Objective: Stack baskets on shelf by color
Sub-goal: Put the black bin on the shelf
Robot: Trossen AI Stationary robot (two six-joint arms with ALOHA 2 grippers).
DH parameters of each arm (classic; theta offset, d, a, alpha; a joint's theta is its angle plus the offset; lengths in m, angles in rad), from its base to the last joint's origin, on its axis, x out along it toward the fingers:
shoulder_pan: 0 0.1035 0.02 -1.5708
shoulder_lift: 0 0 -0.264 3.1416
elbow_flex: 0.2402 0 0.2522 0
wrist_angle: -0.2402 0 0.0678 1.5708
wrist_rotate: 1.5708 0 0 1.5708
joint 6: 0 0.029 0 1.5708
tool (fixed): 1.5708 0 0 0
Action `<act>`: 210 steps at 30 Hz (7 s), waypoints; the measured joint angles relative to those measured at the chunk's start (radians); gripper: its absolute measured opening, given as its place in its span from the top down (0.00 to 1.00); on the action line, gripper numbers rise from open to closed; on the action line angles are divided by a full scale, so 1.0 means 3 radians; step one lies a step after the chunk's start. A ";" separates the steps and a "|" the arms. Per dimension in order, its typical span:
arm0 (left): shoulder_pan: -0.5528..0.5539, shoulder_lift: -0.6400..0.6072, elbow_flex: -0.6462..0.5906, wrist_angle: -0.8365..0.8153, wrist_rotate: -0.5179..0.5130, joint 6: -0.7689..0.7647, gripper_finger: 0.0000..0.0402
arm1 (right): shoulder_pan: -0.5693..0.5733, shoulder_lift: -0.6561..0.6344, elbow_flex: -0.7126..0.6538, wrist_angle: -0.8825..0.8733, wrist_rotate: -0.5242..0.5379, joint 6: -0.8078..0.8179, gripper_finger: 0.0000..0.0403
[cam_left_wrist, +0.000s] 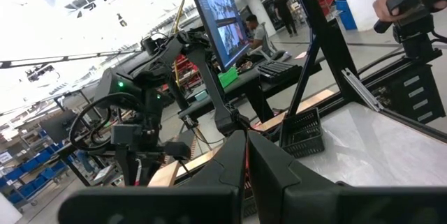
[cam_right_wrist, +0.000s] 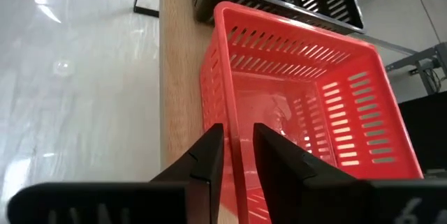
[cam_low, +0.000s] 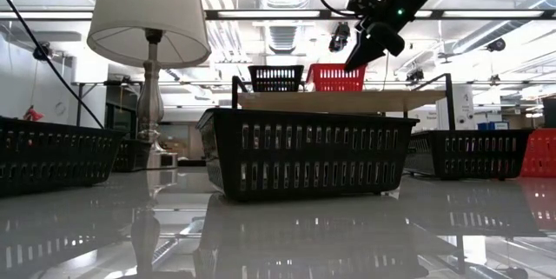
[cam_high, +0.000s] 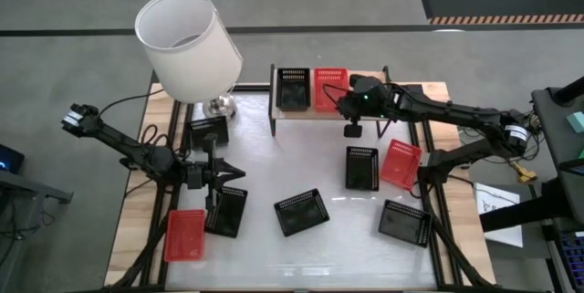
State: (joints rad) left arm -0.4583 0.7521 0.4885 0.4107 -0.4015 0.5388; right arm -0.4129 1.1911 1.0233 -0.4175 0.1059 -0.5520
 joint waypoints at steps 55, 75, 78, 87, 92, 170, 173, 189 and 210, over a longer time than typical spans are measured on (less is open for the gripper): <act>0.0000 0.0015 -0.0003 0.0026 0.0000 0.0000 1.00 | 0.2664 0.0308 -0.0099 -0.1579 0.0004 0.3532 0.65; 0.0000 0.0015 -0.0009 0.0025 0.0000 0.0000 1.00 | 0.2663 0.1011 -0.0128 -0.1754 -0.0003 0.3373 0.68; 0.0000 0.0015 -0.0009 0.0025 0.0000 0.0000 1.00 | 0.2663 0.1057 -0.0136 -0.1751 -0.0004 0.3352 0.71; 0.0000 0.0015 -0.0009 0.0025 0.0000 0.0000 1.00 | 0.2663 0.1054 -0.0156 -0.1737 -0.0004 0.3331 0.88; 0.0000 0.0017 -0.0009 0.0025 0.0000 0.0000 1.00 | 0.2663 0.1053 -0.0156 -0.1735 -0.0007 0.3324 0.97; 0.0000 0.0017 -0.0013 0.0024 0.0000 0.0003 1.00 | 0.2261 0.0838 -0.0422 -0.1532 0.0323 0.2765 0.97; 0.0000 0.0017 -0.0013 0.0024 0.0000 0.0003 1.00 | 0.2262 0.0837 -0.0422 -0.1528 0.0318 0.2772 0.98; 0.0000 0.0017 -0.0013 0.0024 0.0000 0.0003 1.00 | 0.2378 0.0833 0.0571 -0.1825 0.0145 0.2894 0.98; 0.0000 0.0016 -0.0013 0.0024 0.0000 0.0003 1.00 | 0.2388 0.0833 0.2083 -0.2348 0.0969 0.1948 0.98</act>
State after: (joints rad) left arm -0.4583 0.7569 0.4847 0.4179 -0.4015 0.5396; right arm 0.3035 1.4410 1.6483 -1.1219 0.3965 0.0322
